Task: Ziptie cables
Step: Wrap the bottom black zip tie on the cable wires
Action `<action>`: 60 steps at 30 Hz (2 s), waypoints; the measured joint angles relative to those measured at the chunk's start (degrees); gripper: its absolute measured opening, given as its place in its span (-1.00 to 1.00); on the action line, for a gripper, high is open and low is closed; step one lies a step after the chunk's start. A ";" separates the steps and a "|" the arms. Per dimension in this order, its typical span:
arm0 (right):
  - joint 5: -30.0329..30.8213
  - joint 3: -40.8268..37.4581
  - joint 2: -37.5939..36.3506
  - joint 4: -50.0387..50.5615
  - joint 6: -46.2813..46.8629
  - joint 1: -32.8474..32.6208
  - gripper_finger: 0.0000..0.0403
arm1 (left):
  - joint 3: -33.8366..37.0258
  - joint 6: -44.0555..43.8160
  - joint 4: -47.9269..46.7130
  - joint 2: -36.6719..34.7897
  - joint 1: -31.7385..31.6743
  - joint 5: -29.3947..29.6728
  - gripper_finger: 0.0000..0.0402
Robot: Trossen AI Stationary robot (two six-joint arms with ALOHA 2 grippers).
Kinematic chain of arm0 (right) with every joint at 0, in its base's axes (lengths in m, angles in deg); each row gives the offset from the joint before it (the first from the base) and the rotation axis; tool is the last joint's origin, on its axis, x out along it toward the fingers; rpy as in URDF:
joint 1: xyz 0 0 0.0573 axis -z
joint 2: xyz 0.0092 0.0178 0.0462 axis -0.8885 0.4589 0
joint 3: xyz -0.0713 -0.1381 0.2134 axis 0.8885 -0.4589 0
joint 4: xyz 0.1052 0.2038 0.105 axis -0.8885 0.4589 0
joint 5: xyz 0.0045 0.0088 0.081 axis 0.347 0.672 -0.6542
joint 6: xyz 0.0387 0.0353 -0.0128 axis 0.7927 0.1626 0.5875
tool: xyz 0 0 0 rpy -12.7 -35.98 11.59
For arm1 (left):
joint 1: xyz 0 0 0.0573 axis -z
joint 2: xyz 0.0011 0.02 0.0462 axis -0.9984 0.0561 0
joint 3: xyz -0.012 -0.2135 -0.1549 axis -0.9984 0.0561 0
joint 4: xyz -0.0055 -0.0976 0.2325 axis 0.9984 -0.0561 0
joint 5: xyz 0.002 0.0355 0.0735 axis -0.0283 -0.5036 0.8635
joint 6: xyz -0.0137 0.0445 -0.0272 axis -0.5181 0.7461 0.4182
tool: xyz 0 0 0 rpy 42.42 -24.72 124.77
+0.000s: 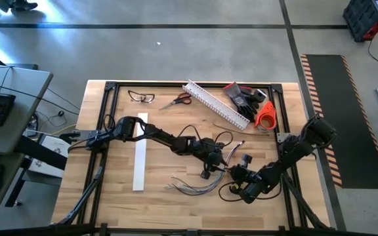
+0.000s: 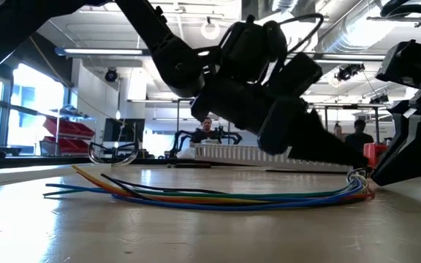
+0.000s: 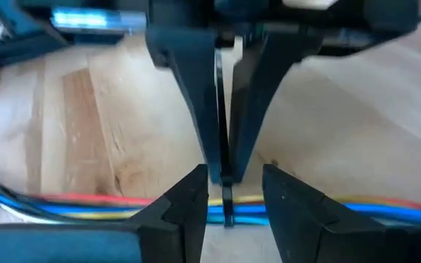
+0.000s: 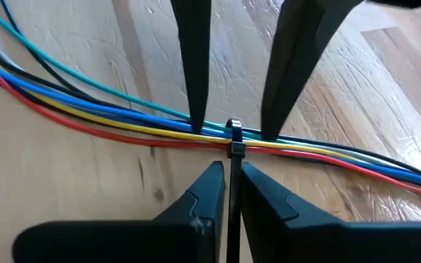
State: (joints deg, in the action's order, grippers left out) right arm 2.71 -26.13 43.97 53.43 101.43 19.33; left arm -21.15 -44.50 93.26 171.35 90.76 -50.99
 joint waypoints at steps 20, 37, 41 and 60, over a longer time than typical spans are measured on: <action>-0.28 0.00 0.00 -1.36 0.89 0.26 -0.86 | -0.22 0.86 2.42 1.67 -0.01 2.45 -0.44; -0.19 0.00 -0.02 -2.12 4.41 0.24 -0.86 | -0.28 1.11 4.03 2.96 0.23 2.02 -0.71; -0.24 0.00 -0.03 -2.15 4.38 0.24 -0.86 | -0.26 1.21 5.13 3.05 0.23 0.84 -0.72; 0.08 0.00 -0.04 0.21 4.05 0.24 -0.71 | -0.26 1.68 5.37 3.05 0.32 0.03 -0.99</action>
State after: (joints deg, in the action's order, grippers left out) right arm 2.80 -26.13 43.92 53.64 105.48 19.57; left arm -21.41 -42.82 98.63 174.39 91.08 -50.96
